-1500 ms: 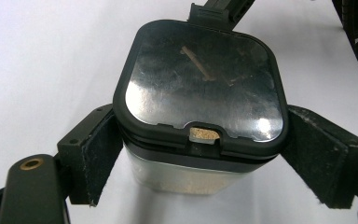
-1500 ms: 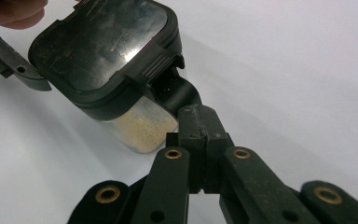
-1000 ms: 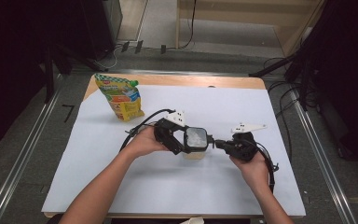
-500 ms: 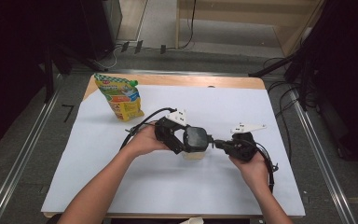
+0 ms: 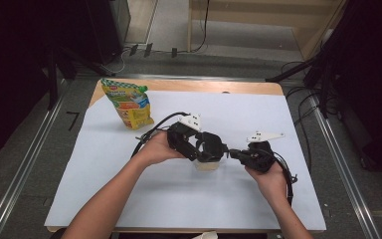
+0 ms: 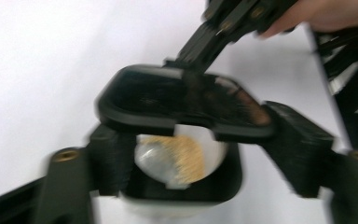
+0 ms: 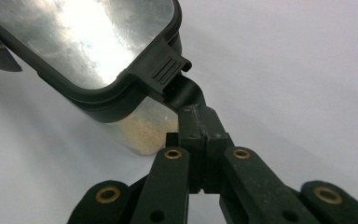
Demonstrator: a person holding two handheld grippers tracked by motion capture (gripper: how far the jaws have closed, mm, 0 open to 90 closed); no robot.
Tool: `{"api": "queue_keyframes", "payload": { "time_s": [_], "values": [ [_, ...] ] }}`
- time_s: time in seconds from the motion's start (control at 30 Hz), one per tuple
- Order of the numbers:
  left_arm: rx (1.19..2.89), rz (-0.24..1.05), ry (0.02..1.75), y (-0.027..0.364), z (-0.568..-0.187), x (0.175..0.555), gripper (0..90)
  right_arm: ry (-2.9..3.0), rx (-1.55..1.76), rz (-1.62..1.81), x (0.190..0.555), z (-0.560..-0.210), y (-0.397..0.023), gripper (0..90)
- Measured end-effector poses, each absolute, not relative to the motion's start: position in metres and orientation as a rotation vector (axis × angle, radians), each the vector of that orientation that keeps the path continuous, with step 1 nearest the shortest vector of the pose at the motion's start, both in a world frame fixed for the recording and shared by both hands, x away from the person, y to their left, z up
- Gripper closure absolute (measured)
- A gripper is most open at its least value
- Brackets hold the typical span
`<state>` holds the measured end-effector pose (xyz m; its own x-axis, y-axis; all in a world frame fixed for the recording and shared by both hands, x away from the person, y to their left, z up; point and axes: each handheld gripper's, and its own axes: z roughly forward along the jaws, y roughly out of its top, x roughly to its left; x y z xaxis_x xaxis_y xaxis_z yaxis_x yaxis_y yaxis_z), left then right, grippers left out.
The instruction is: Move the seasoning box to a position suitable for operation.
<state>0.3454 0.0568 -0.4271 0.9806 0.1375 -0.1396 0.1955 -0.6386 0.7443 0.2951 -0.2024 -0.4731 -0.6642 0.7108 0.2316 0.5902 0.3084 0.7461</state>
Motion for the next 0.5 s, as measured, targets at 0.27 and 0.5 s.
{"api": "queue_keyframes", "payload": {
  "time_s": [0.27, 0.5],
  "values": [
    [2.271, -0.169, 0.252, 0.048, -0.416, 0.343, 51.9, 2.426, 1.208, 1.287, 0.295, -0.473, -0.203, 90.0],
    [2.253, -0.261, 0.287, 0.041, -0.413, 0.345, 61.6, 2.432, 1.212, 1.296, 0.296, -0.473, -0.203, 90.0]
  ]
}}
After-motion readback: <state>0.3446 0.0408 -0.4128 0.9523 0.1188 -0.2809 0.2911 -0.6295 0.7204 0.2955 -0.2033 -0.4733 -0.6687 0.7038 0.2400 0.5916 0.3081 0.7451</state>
